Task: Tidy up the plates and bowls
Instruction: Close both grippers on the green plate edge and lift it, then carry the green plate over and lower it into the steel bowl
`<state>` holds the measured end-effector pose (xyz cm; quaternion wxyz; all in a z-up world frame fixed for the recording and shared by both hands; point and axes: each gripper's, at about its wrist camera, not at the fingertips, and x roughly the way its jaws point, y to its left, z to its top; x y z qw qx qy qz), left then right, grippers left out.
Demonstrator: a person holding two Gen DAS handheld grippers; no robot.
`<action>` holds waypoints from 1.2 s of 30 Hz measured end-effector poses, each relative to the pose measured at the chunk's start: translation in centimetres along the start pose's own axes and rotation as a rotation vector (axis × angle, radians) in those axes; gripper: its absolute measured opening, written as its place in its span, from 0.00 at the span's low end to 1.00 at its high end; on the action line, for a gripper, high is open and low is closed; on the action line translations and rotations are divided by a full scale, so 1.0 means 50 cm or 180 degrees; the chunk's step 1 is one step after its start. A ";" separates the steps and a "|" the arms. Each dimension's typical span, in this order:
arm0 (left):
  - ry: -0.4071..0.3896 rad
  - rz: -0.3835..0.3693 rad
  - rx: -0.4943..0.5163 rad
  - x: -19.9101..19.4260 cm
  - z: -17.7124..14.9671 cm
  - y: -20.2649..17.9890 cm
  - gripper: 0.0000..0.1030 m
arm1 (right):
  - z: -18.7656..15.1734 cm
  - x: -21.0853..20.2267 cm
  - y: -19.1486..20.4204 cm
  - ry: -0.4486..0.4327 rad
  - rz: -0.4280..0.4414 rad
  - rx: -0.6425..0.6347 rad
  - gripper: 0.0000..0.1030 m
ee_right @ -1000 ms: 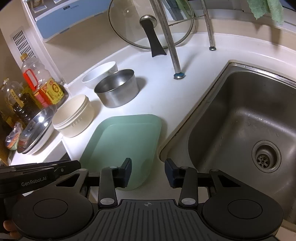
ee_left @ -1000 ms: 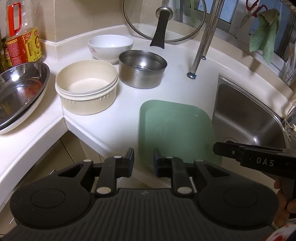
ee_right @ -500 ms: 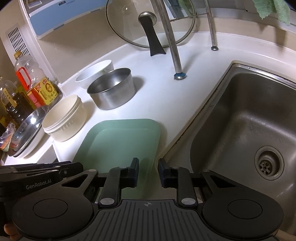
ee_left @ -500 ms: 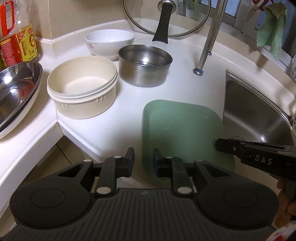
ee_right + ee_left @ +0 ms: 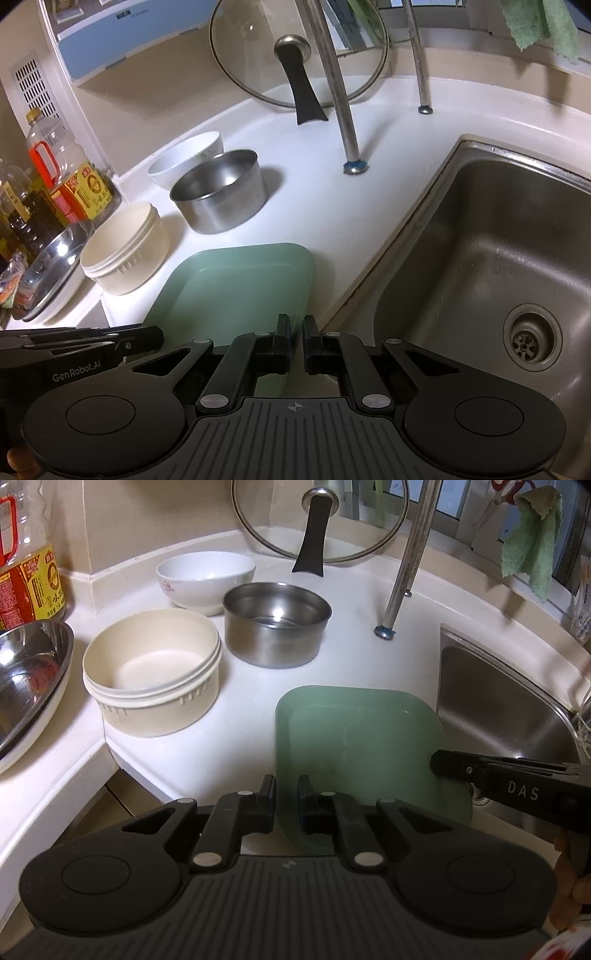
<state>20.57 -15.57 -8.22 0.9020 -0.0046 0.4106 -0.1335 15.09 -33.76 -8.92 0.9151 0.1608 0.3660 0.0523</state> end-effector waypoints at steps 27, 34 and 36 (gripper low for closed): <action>-0.0503 0.0612 -0.0651 -0.233 -0.028 0.213 0.10 | 0.047 0.014 0.259 -0.0013 0.1000 -0.0537 0.07; -0.0589 0.0893 -0.0854 -0.280 -0.039 0.310 0.10 | 0.051 0.065 0.371 0.0069 0.1285 -0.0701 0.07; -0.0602 0.0938 -0.0887 -0.285 -0.037 0.337 0.10 | 0.052 0.077 0.397 0.0075 0.1320 -0.0735 0.07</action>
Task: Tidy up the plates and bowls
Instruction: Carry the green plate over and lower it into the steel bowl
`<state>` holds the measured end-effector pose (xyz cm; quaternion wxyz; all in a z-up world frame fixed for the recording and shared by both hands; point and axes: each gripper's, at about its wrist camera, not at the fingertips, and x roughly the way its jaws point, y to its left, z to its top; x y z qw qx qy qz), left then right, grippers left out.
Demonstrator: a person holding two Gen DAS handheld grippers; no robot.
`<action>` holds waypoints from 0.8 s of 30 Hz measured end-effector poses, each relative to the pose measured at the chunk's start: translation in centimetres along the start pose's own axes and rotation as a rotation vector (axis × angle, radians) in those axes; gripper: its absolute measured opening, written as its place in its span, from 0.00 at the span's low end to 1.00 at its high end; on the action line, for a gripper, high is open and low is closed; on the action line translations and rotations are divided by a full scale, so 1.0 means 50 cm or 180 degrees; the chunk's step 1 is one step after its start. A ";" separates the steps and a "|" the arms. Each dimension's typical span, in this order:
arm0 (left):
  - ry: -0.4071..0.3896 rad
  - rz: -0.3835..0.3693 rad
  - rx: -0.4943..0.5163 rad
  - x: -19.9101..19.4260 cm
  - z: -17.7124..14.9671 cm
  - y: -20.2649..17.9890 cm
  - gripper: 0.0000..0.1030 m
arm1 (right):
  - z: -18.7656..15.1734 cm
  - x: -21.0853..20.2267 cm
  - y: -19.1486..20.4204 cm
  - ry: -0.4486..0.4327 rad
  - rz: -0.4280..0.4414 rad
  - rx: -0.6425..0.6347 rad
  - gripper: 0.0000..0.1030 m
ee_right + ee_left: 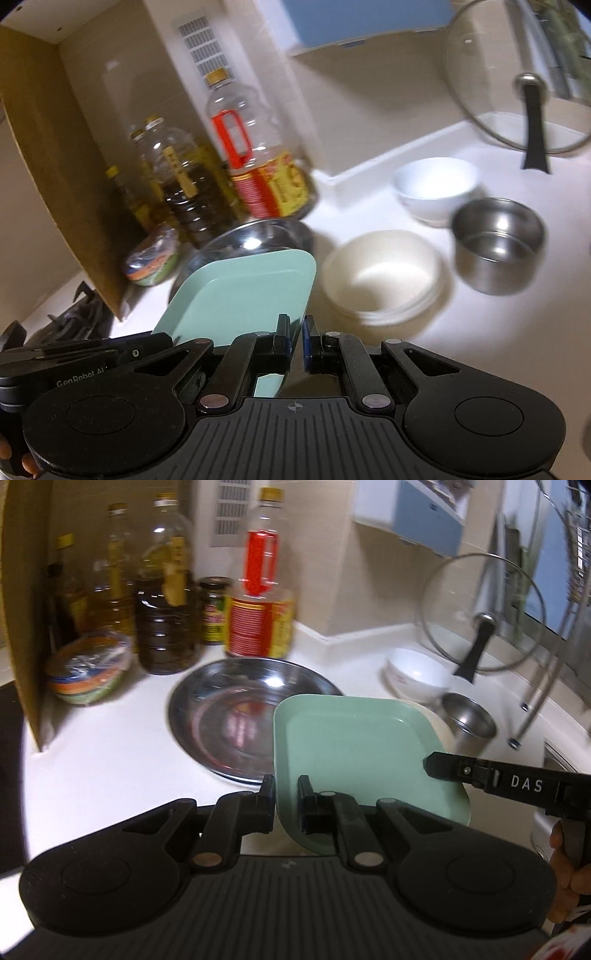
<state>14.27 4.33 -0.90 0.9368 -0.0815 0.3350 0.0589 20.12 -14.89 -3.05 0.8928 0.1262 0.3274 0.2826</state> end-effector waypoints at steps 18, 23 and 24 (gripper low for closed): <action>0.0045 0.0048 -0.0064 0.108 0.069 0.121 0.10 | 0.061 0.173 0.055 0.0098 -0.0137 -0.0076 0.07; 0.0088 0.0044 -0.0041 0.139 0.085 0.132 0.10 | 0.070 0.206 0.056 0.0138 -0.0206 -0.0076 0.07; 0.0097 0.0043 -0.0035 0.146 0.088 0.133 0.10 | 0.072 0.211 0.055 0.0144 -0.0217 -0.0073 0.07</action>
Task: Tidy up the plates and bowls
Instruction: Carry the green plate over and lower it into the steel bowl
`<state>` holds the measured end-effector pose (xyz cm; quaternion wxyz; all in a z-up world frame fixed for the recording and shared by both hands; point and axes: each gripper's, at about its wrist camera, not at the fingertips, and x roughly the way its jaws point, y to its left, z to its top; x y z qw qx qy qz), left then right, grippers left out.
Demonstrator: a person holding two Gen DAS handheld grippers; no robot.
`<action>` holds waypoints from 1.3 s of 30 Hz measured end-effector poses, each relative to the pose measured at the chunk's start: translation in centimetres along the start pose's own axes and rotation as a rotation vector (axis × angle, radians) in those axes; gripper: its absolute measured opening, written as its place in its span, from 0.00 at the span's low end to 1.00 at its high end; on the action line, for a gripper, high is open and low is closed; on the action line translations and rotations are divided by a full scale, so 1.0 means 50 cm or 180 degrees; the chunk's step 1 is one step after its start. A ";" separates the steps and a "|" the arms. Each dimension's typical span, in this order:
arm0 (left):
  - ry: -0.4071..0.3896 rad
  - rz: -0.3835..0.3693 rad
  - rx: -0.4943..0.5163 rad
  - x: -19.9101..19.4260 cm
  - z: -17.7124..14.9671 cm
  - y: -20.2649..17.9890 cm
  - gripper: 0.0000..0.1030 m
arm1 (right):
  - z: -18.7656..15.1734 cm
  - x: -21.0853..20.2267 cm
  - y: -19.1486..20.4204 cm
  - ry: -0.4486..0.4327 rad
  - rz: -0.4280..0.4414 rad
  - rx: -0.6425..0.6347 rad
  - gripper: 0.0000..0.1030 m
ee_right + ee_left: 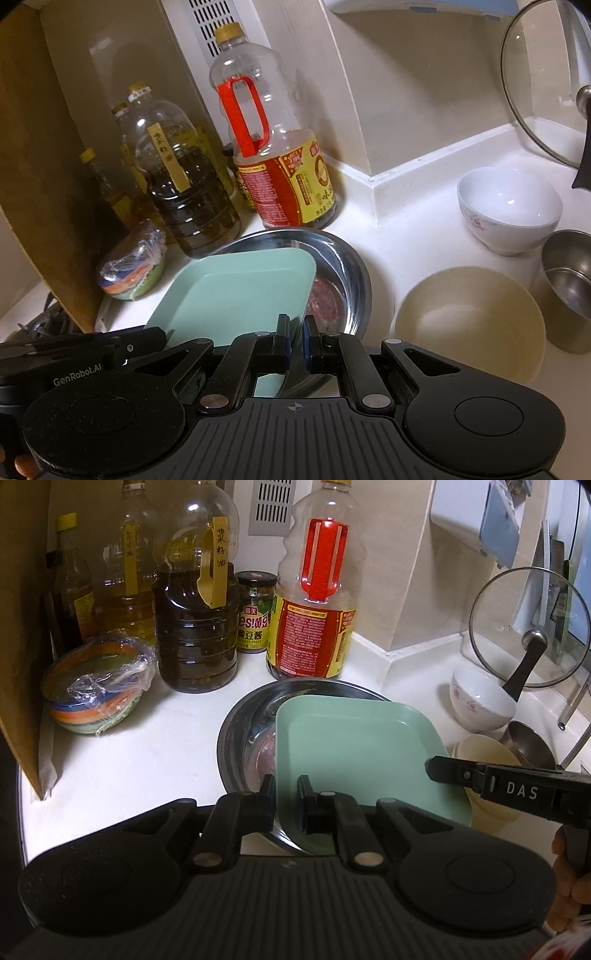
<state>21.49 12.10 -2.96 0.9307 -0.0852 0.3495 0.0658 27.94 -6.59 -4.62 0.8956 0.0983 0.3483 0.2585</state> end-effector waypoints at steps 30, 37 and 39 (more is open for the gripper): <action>0.0273 0.0080 0.0075 0.099 0.018 0.024 0.10 | 0.012 0.105 0.000 0.0249 -0.0204 0.0037 0.07; 0.0252 0.0080 0.0065 0.094 0.021 0.028 0.10 | 0.013 0.115 -0.001 0.0300 -0.0250 0.0051 0.09; 0.0245 0.0063 0.0044 0.090 0.021 0.028 0.10 | 0.013 0.111 0.000 0.0266 -0.0238 0.0051 0.15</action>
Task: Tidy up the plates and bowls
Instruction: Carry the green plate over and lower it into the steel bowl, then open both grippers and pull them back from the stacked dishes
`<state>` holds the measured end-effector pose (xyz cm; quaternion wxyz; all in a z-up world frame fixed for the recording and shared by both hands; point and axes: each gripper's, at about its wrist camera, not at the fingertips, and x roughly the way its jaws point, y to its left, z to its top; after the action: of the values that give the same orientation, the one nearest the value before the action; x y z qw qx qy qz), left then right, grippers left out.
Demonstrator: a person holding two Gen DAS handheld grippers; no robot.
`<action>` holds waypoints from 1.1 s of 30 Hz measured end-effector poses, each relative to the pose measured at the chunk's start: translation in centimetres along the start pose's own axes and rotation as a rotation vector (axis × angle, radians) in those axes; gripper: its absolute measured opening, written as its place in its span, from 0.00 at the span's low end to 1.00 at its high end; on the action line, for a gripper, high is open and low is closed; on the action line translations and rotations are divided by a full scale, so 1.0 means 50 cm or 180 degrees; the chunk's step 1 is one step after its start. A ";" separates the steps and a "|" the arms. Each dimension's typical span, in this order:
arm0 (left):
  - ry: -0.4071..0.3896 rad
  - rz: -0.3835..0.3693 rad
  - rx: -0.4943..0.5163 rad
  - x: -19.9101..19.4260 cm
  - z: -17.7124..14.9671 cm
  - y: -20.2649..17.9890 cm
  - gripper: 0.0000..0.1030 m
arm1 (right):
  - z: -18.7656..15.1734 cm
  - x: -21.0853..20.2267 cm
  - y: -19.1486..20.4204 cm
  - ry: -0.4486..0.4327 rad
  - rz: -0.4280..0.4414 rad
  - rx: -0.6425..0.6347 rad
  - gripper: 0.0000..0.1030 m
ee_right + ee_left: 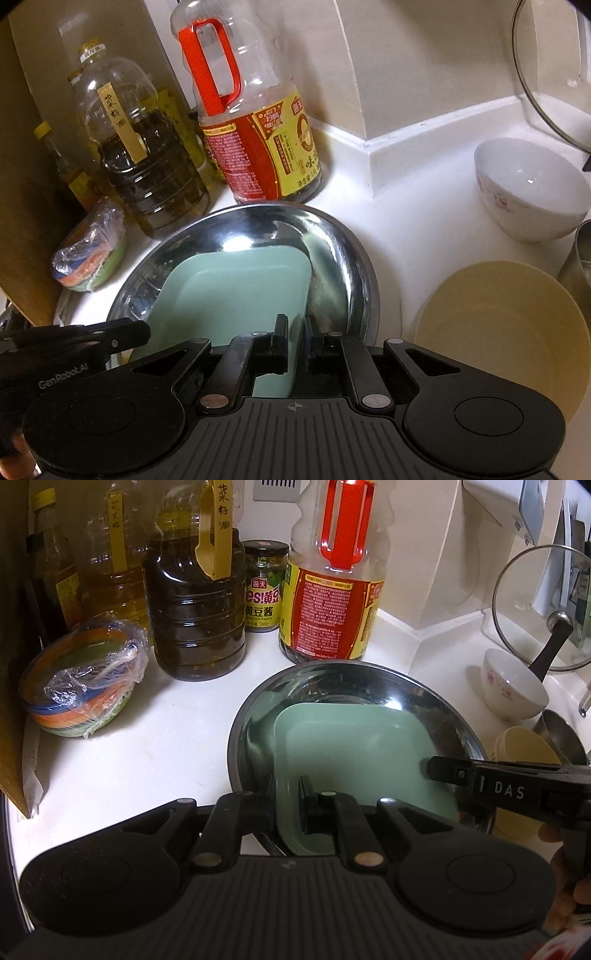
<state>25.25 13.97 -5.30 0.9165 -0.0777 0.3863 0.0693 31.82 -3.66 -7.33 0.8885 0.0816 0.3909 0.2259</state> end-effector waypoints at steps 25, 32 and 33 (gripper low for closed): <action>-0.0053 -0.0073 -0.0134 -0.153 -0.077 -0.066 0.19 | -0.077 -0.198 -0.046 -0.0148 0.0348 0.0107 0.58; 0.0005 -0.0084 -0.0162 -0.195 -0.131 -0.104 0.19 | -0.127 -0.264 -0.073 -0.0068 0.0351 0.0071 0.59; 0.0012 -0.0085 -0.0166 -0.200 -0.138 -0.109 0.19 | -0.133 -0.271 -0.077 -0.0057 0.0350 0.0067 0.59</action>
<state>14.51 6.60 -2.37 0.9143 -0.1069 0.3849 0.0669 20.22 -13.57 -4.15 0.8774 0.1143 0.3802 0.2694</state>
